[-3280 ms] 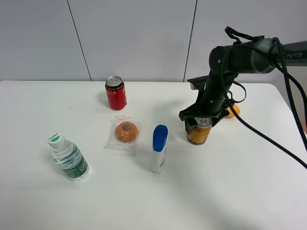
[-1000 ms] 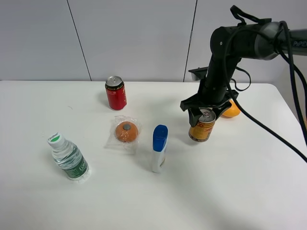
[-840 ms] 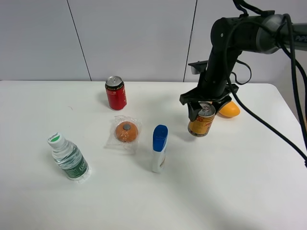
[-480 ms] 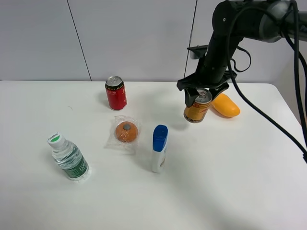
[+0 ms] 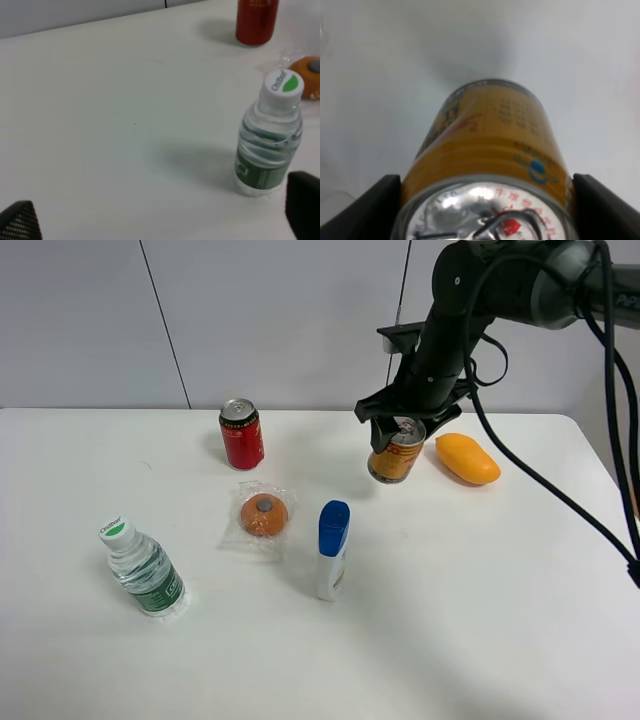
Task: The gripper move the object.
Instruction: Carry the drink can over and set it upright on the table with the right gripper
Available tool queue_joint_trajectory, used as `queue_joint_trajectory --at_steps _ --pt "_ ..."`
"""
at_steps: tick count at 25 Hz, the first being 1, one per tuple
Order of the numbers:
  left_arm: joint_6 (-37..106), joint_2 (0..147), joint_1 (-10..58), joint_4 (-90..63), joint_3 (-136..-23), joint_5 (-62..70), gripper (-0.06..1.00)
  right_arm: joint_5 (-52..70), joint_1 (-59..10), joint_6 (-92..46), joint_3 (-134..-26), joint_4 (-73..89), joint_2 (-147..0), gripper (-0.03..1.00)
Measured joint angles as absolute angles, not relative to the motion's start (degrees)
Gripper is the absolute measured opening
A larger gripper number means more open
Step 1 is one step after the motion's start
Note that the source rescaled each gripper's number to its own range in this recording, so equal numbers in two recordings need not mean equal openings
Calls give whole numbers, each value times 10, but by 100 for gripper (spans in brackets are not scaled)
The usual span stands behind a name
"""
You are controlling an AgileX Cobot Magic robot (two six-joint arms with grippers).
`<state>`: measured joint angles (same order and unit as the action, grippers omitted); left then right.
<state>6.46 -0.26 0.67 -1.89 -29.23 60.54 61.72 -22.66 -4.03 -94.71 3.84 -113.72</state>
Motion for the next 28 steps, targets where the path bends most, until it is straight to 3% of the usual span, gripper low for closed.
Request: queue_joint_trajectory --at_steps 17,28 --pt "65 -3 7 -18 -292 605 100 639 -275 -44 -1155 43 -1296 0" --pt "65 -3 7 -18 -292 605 100 579 -275 -45 -1170 44 -1351 0"
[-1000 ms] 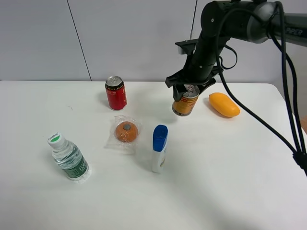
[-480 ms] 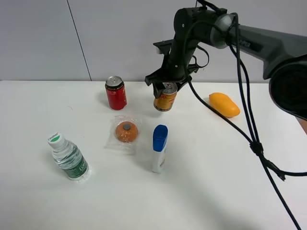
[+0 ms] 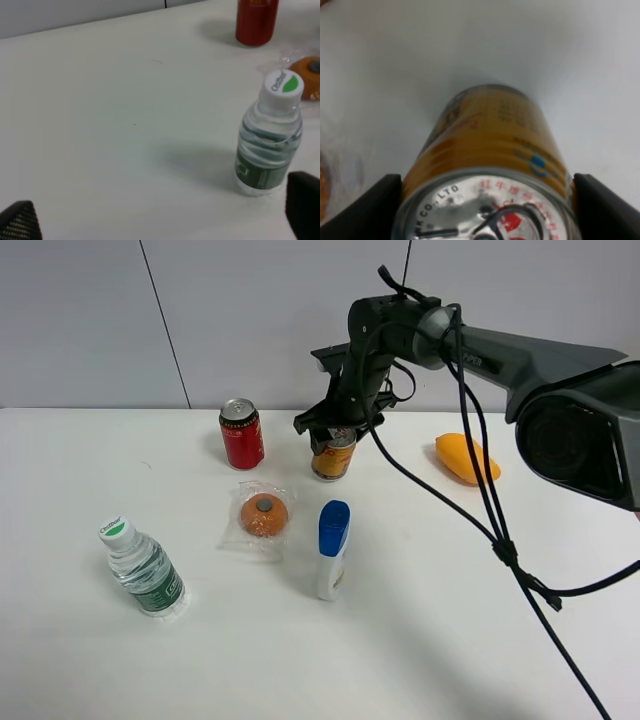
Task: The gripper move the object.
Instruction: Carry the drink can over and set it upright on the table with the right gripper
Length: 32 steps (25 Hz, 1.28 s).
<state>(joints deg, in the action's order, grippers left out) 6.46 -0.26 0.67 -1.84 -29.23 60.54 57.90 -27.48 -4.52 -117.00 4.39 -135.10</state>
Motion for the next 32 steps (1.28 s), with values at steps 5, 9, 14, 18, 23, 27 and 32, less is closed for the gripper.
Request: queue_joint_trajectory --at_steps 5,9,14,18,23,27,32 --pt "65 -3 7 -18 -292 605 100 562 -275 -49 -1171 48 -1357 0" --pt "65 -3 7 -18 -292 605 100 558 -275 -51 -1171 49 -1361 0" --pt "65 -3 7 -18 -292 605 100 547 -276 -51 -1171 49 -1369 0" --pt "65 -3 7 -18 -292 605 100 545 -276 -51 -1172 49 -1369 0" --pt "65 -3 7 -18 -292 605 100 543 -276 -51 -1172 49 -1370 2" --pt "65 -3 7 -18 -292 605 100 543 -278 -55 -1172 50 -1370 4" --pt "65 -3 7 -18 -292 605 100 541 -279 -55 -1172 50 -1370 3"
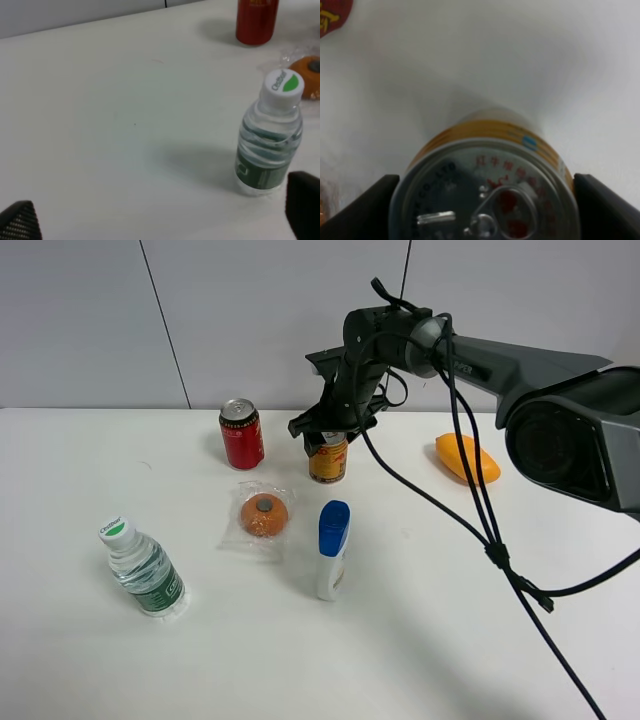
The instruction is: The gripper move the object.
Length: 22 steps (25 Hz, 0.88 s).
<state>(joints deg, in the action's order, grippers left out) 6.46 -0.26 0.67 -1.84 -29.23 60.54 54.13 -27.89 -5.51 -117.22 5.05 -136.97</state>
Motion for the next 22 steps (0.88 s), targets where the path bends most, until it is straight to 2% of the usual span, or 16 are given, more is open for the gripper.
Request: queue_joint_trajectory --at_steps 9,10,12,15,17,20,22 --pt "65 -3 7 -18 -292 605 100 536 -279 -55 -1172 42 -1353 4" --pt "65 -3 7 -18 -292 605 100 535 -280 -55 -1173 40 -1350 8" --pt "65 -3 7 -18 -292 605 100 535 -280 -58 -1175 38 -1344 23" --pt "65 -3 7 -18 -292 605 100 536 -280 -62 -1176 36 -1341 53" --pt "65 -3 7 -18 -292 605 100 541 -280 -64 -1176 36 -1341 68" --pt "65 -3 7 -18 -292 605 100 547 -280 -64 -1176 34 -1341 80" --pt "65 -3 7 -18 -292 605 100 549 -281 -64 -1176 29 -1341 83"
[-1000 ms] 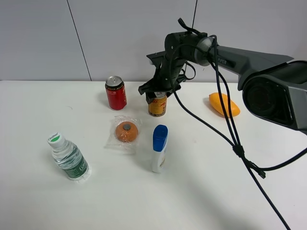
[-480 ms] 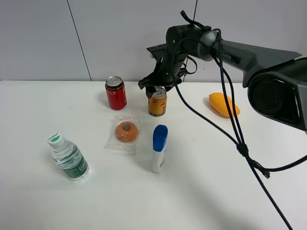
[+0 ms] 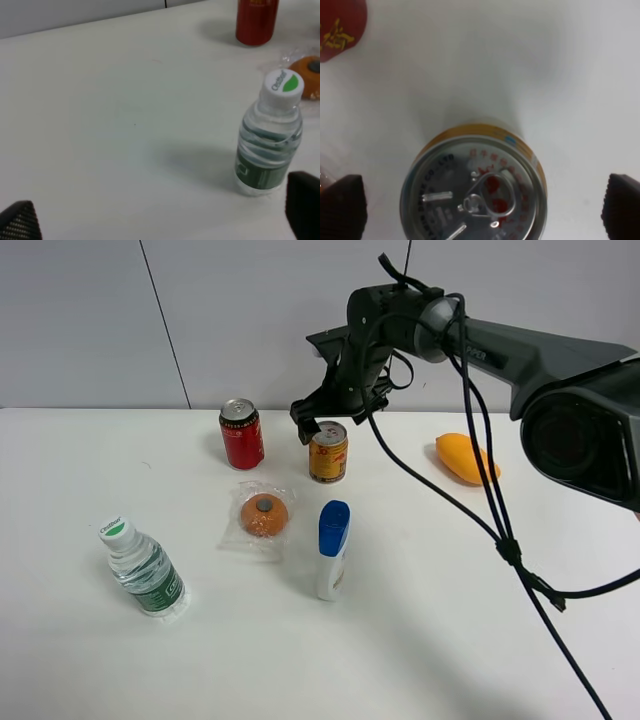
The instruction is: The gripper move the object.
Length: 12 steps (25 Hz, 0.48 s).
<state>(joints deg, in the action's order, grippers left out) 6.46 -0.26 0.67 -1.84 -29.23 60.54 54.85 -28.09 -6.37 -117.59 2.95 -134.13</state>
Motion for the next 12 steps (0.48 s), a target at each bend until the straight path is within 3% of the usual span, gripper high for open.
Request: queue_joint_trajectory --at_steps 12 --pt "65 -3 7 -18 -292 605 100 588 -289 -47 -1176 -30 -1276 85"
